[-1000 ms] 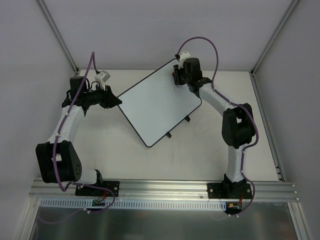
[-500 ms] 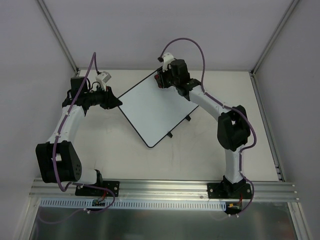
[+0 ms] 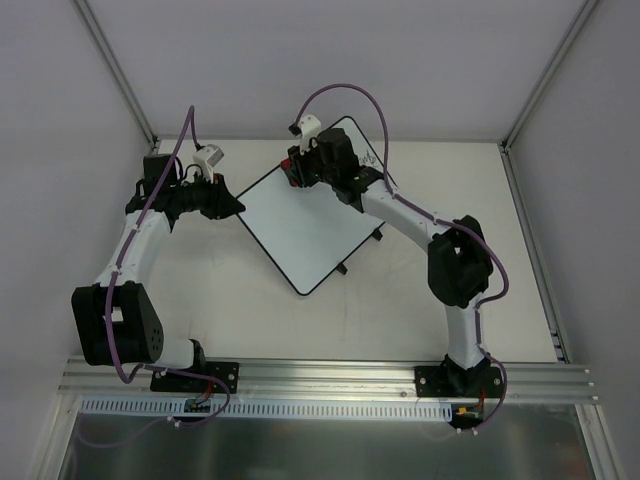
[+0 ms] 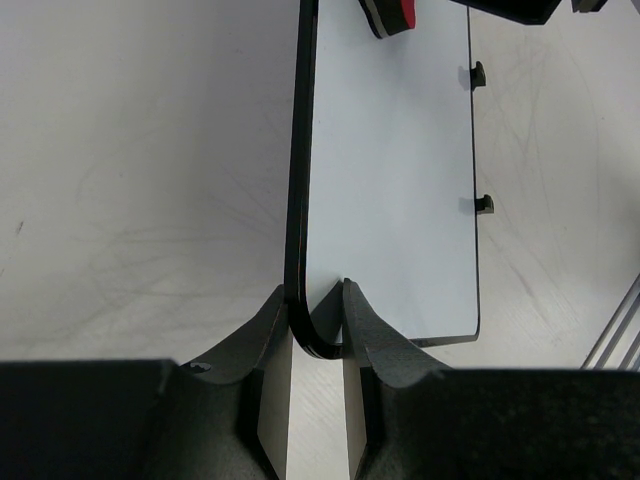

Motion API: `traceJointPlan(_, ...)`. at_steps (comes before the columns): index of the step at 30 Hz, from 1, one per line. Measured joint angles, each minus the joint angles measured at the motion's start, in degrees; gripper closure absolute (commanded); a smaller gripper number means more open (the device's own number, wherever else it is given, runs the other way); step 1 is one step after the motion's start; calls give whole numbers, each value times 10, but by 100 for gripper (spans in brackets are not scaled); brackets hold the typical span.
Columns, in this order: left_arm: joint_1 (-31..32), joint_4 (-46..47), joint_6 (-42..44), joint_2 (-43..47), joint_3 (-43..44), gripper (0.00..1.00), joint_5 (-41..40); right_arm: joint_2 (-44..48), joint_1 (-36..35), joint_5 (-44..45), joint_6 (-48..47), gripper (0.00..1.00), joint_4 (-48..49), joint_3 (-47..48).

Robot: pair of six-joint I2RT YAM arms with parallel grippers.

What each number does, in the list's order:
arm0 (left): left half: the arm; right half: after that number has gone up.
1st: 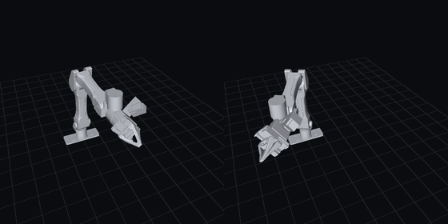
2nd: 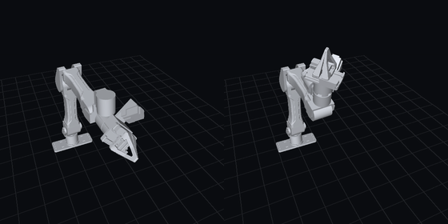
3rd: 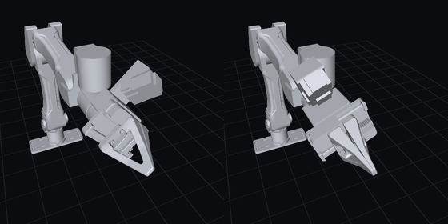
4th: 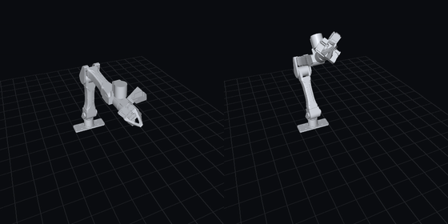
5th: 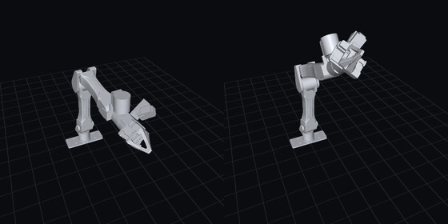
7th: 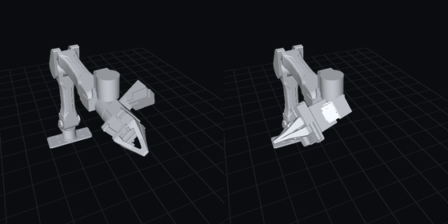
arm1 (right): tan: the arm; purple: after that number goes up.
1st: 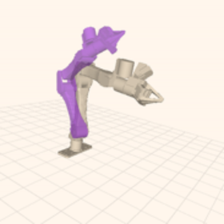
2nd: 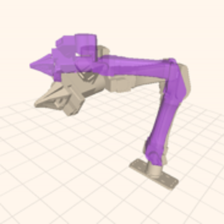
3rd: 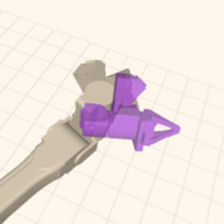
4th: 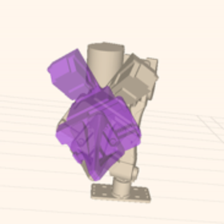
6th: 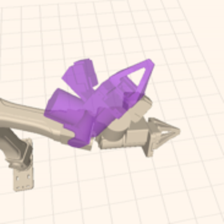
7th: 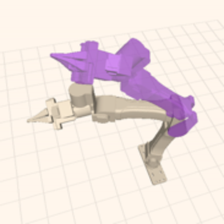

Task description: Erase the whiteboard

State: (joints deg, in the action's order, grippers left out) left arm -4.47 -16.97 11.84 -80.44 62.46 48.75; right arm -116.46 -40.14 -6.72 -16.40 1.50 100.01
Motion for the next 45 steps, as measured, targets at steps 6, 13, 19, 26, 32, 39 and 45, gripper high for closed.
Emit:
traceJointPlan(6,0,0,0,0,0,100,0,17,50,17,60,100,38,-53)
traceJointPlan(13,1,0,0,0,1,100,4,41,144,92,162,100,68,-159)
traceJointPlan(19,1,0,0,0,3,100,9,59,162,139,234,100,91,-223)
traceJointPlan(26,3,0,0,0,5,100,9,65,160,146,252,100,94,-230)
traceJointPlan(32,3,-1,0,0,5,100,9,69,138,166,250,100,89,-230)
traceJointPlan(39,3,-9,0,0,5,100,4,82,69,186,236,100,85,-225)
traceJointPlan(45,3,-11,0,0,5,100,2,89,49,191,237,100,88,-229)
